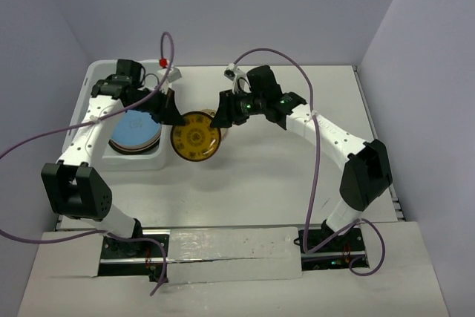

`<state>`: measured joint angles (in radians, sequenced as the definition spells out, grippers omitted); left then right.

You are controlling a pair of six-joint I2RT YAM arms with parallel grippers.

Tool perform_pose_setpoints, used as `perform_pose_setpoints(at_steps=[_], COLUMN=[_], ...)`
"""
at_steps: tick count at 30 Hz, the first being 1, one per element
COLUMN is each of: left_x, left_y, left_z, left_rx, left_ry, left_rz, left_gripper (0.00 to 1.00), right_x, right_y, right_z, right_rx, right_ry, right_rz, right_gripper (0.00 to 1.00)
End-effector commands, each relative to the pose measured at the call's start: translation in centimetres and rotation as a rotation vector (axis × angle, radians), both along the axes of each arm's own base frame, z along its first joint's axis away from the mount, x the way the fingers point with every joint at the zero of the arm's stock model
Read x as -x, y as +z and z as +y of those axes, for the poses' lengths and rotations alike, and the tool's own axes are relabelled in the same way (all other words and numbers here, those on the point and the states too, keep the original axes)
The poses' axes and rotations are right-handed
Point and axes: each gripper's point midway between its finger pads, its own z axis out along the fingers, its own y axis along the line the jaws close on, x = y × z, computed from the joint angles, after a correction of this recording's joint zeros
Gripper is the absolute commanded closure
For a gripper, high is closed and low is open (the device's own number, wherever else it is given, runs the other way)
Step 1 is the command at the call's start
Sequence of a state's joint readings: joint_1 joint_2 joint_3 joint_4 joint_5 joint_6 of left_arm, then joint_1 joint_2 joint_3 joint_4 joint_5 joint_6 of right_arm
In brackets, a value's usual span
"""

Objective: Place the plates into the plastic bin on the countertop

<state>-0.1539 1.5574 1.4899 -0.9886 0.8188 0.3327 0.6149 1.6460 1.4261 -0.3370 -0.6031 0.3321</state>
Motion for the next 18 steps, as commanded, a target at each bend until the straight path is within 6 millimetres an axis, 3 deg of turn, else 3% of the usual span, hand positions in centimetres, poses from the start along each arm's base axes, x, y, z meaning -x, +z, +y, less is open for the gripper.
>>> perform_pose_setpoints(at_steps=[1, 4, 9, 12, 16, 18], left_x=[-4.2, -6.4, -10.2, -11.3, -12.0, -12.4], left_y=[4.5, 5.2, 3.6, 1.2, -1.7, -2.9], left_z=[6.5, 10.7, 21.1, 24.6, 26.2, 26.7], left_rx=[0.029, -0.016, -0.120, -0.171, -0.223, -0.232], left_ry=[0.176, 0.263, 0.544, 0.640, 0.665, 0.675], left_rz=[-0.133, -0.146, -0.153, -0.125, -0.080, -0.063], left_gripper=[1.00, 1.00, 1.00, 1.00, 1.00, 1.00], right_x=[-1.9, -3.0, -6.7, -8.4, -10.2, -11.2], right_y=[1.5, 0.6, -3.2, -5.2, -8.6, -9.0], right_z=[0.8, 0.4, -1.1, -1.8, -2.2, -2.2], right_rx=[-0.071, -0.074, -0.031, -0.014, 0.029, 0.038], right_ry=[-0.058, -0.098, -0.218, -0.254, -0.297, -0.317], right_rz=[0.033, 0.072, 0.159, 0.207, 0.261, 0.257], right_gripper=[0.34, 0.31, 0.31, 0.33, 0.33, 0.33])
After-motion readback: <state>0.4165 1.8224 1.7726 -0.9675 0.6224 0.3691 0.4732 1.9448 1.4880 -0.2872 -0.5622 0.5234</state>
